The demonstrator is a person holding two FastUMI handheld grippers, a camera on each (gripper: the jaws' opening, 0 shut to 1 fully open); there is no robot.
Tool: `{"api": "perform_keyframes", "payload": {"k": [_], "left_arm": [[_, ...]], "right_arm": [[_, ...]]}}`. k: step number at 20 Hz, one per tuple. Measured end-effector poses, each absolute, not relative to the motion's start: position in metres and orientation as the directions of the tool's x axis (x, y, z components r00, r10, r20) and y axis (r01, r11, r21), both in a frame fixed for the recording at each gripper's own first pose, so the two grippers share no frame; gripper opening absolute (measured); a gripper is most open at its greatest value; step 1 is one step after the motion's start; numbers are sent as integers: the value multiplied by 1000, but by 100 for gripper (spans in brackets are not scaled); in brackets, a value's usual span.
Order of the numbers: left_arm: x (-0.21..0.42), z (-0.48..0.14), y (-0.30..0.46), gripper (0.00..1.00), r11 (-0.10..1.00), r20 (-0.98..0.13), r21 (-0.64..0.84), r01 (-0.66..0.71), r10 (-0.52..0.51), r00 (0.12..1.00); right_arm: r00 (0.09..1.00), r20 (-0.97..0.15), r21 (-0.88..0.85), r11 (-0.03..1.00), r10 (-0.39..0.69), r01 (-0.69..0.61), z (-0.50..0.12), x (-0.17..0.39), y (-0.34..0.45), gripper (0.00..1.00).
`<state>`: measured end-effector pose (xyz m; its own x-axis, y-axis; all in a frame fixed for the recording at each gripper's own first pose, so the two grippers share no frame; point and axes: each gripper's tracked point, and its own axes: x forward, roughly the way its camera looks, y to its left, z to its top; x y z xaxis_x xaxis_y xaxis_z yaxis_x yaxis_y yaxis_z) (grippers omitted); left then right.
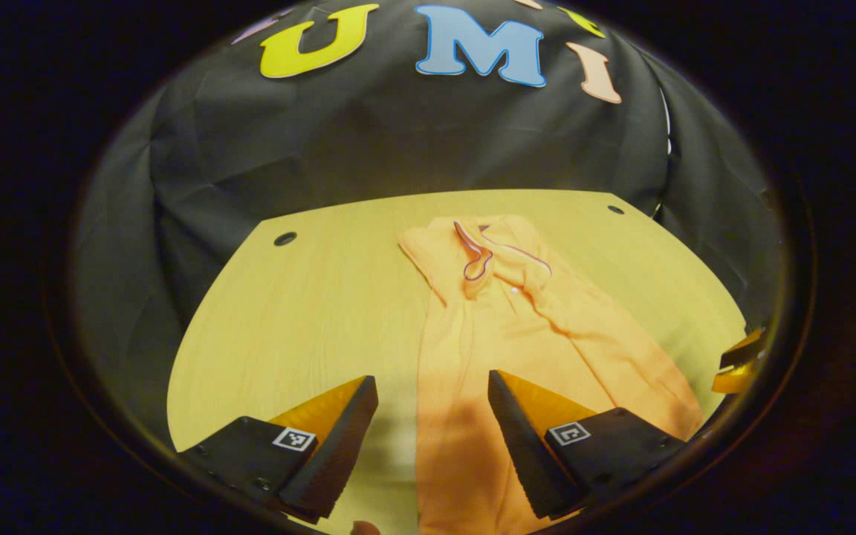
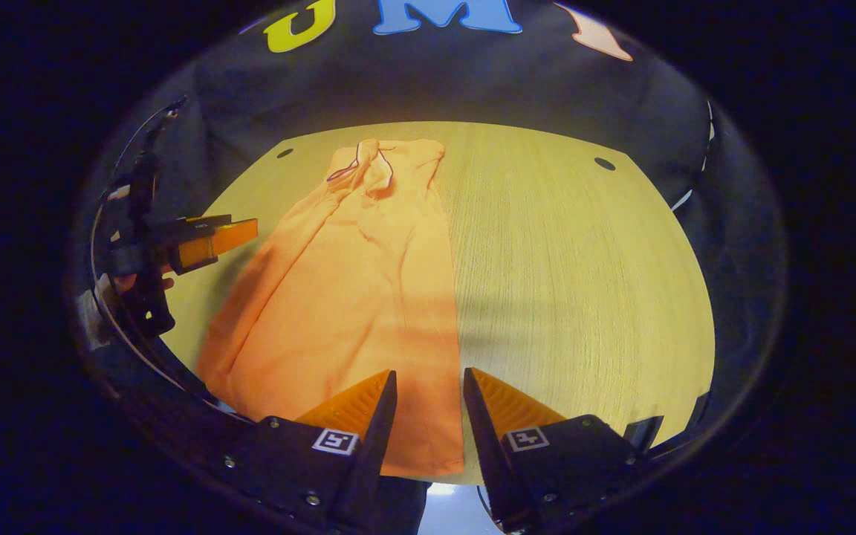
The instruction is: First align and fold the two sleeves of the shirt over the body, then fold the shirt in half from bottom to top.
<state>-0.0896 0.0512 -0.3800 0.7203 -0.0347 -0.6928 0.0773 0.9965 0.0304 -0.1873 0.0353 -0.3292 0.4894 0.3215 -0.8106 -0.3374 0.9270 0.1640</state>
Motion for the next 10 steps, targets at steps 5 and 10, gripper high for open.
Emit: {"api": "perform_keyframes", "payload": {"k": [5,10], "left_arm": [[-147,-393,58,100,996,-733,41,73,-20,680],[-183,-408,56,99,995,-775,36,88,-28,632]], "right_arm": [[443,-838,135,909,318,-395,-352,-198,38,55],[416,-856,121,901,307,-416,-367,-206,39,58]]}}
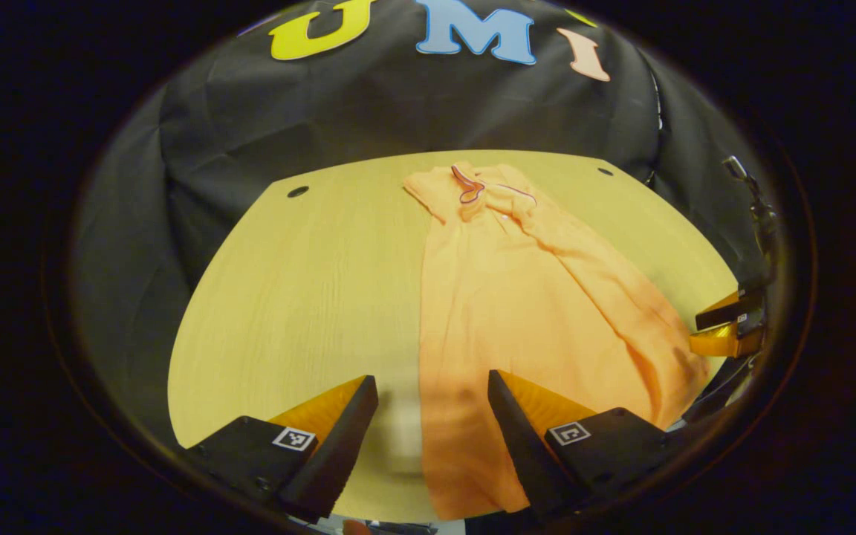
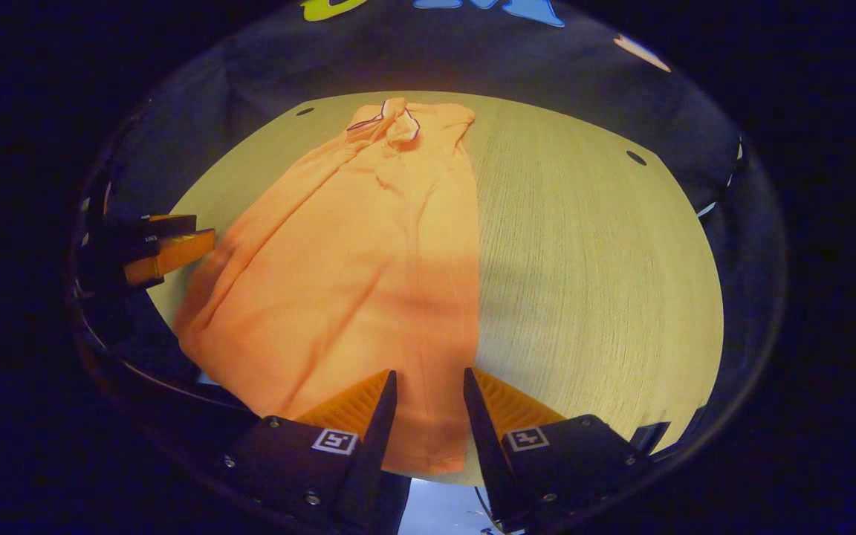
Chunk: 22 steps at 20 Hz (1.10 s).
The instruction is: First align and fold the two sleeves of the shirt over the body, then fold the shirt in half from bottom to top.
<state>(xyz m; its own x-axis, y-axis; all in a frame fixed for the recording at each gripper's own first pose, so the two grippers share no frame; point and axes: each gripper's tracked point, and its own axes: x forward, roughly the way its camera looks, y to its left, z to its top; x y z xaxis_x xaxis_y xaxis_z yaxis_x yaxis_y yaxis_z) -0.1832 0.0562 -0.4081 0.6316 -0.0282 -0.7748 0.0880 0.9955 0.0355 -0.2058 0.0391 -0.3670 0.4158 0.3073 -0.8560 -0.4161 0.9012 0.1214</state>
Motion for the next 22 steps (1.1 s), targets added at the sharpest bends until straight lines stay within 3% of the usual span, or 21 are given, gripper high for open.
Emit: {"api": "perform_keyframes", "payload": {"k": [9,10,16,17,19,20,21,22], "left_arm": [[-217,-436,61,100,985,-815,106,136,8,580],[-219,-438,60,100,983,-821,115,144,12,571],[-215,-439,50,95,983,-795,92,161,-25,606],[-217,-440,41,91,984,-801,60,170,-54,597],[-216,-441,38,65,980,-800,54,190,-71,596],[-215,-442,38,61,979,-800,58,194,-70,595],[-215,-441,38,58,979,-801,56,194,-72,595],[-214,-440,38,53,980,-803,51,191,-74,591]], "right_arm": [[388,-878,102,901,281,-422,-388,-214,44,58],[400,-874,91,901,277,-424,-387,-212,45,54],[406,-872,81,899,273,-430,-389,-213,46,58],[408,-871,79,899,273,-431,-390,-212,46,58],[404,-874,74,896,270,-438,-390,-212,46,58],[404,-872,82,896,276,-436,-387,-210,49,57],[402,-875,82,900,270,-427,-388,-212,48,38],[401,-877,77,902,265,-426,-389,-212,48,32]]}}
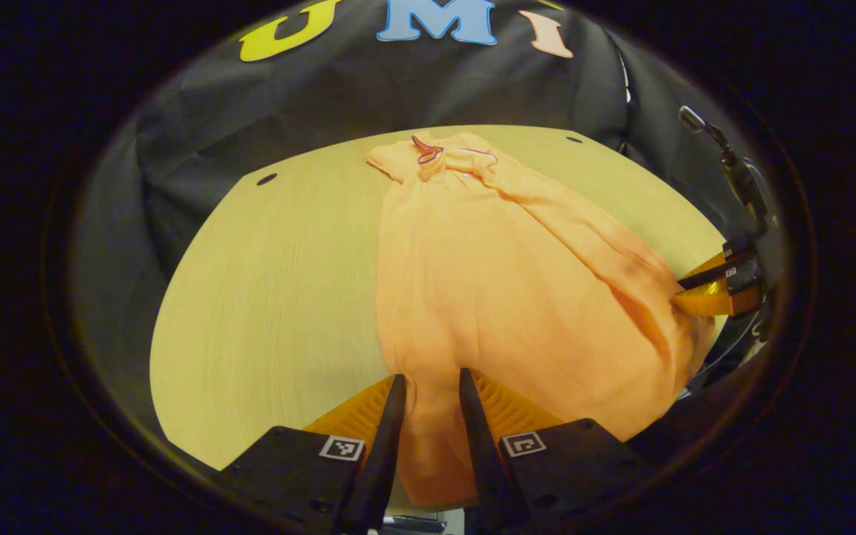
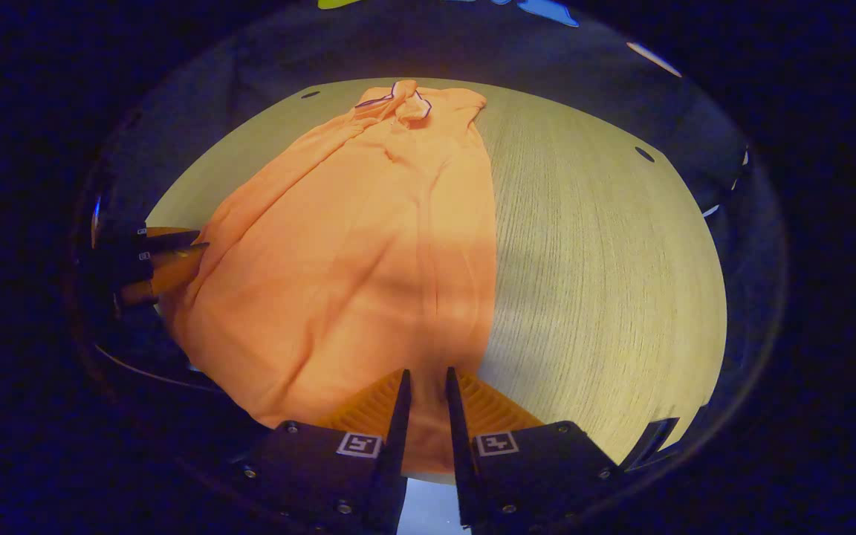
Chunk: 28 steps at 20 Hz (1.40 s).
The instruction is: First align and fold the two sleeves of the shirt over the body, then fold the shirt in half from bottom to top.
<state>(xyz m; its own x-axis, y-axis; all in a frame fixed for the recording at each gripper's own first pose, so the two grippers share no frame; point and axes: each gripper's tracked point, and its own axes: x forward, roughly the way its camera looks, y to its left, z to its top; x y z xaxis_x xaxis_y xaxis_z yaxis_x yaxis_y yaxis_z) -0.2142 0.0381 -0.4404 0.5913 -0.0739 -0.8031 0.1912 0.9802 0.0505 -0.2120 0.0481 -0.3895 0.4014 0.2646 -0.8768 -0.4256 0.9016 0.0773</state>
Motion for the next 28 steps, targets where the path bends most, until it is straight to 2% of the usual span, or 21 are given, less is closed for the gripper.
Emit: {"api": "perform_keyframes", "payload": {"k": [2,3,4,5,6,7,8,13,18,28], "left_arm": [[-213,-439,35,53,980,-801,50,190,-74,594],[-214,-440,37,36,978,-803,55,199,-75,591],[-213,-440,36,32,977,-805,54,207,-80,587],[-211,-442,36,27,976,-805,69,207,-68,589],[-210,-442,36,13,974,-807,80,213,-63,588],[-207,-442,36,16,971,-809,94,218,-54,586],[-206,-443,34,7,968,-810,104,227,-50,584],[-196,-438,41,6,974,-815,109,201,-28,578],[-159,-414,47,6,990,-789,59,129,-33,613],[-50,-378,64,6,998,-722,35,60,-16,692]], "right_arm": [[389,-883,80,903,261,-422,-389,-211,50,32],[396,-881,83,909,259,-408,-389,-210,52,32],[394,-884,81,912,252,-402,-389,-209,52,1],[392,-886,72,909,248,-411,-389,-210,52,1],[394,-885,66,905,247,-419,-387,-209,53,1],[390,-888,62,903,245,-425,-390,-210,53,0],[390,-888,60,902,244,-427,-388,-208,53,0],[375,-891,99,917,255,-387,-385,-206,53,0],[411,-863,154,927,295,-342,-361,-182,61,0],[559,-733,193,906,389,-377,-289,-65,99,0]]}}
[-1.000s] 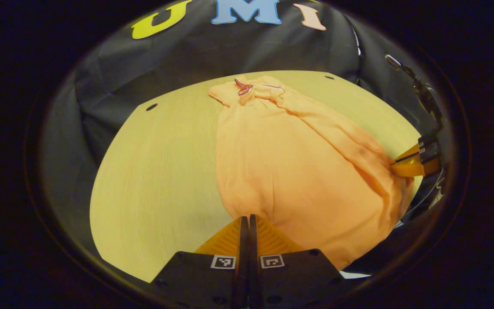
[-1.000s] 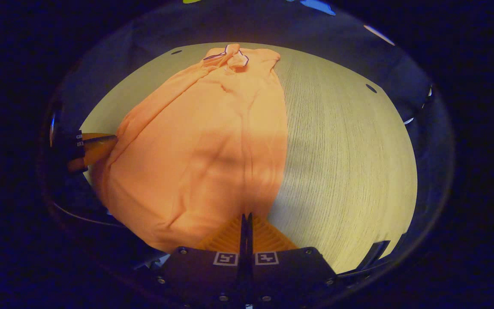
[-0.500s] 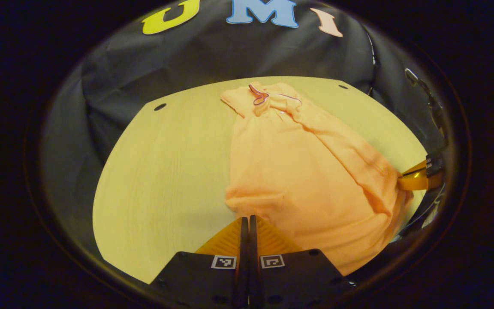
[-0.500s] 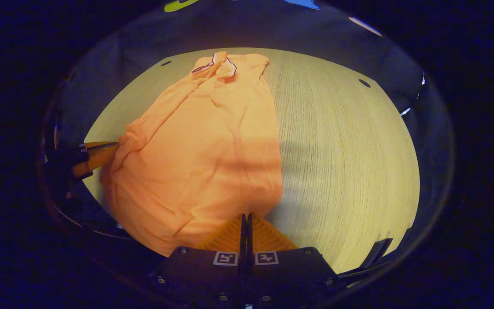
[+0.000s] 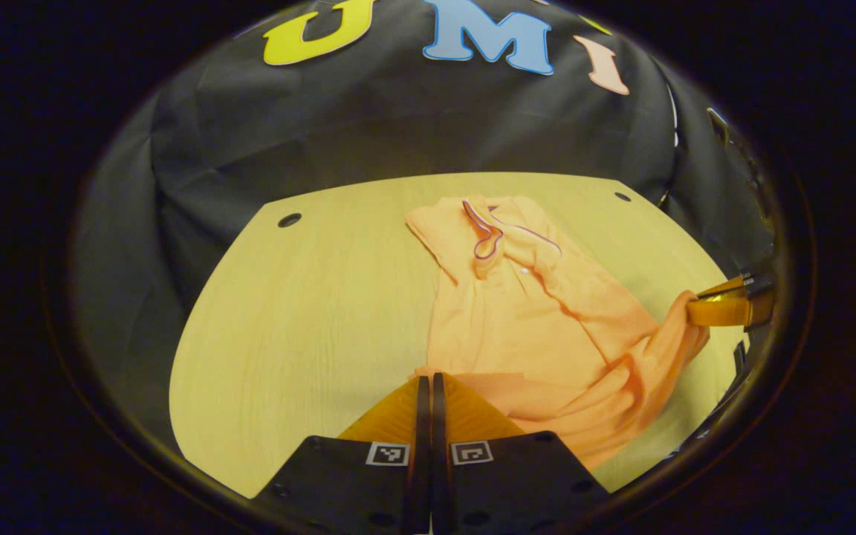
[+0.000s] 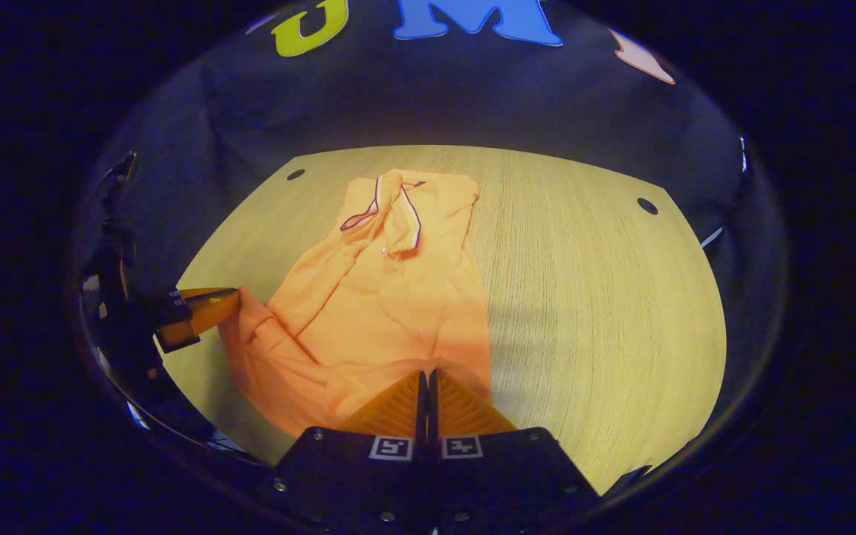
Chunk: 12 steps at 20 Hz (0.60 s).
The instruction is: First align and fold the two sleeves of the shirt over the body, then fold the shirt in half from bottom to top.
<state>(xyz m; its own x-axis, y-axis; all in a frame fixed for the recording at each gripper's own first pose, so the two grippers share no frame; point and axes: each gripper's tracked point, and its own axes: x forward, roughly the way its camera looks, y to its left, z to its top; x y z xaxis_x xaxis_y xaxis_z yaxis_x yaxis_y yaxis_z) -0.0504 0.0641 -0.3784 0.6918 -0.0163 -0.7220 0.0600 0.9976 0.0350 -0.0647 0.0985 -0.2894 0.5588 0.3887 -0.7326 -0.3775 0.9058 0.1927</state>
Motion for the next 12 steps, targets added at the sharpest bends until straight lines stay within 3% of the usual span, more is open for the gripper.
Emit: {"api": "perform_keyframes", "payload": {"k": [12], "left_arm": [[140,-348,77,6,999,-600,13,35,-20,799]], "right_arm": [[713,-591,175,923,376,-342,-236,117,105,0]]}}
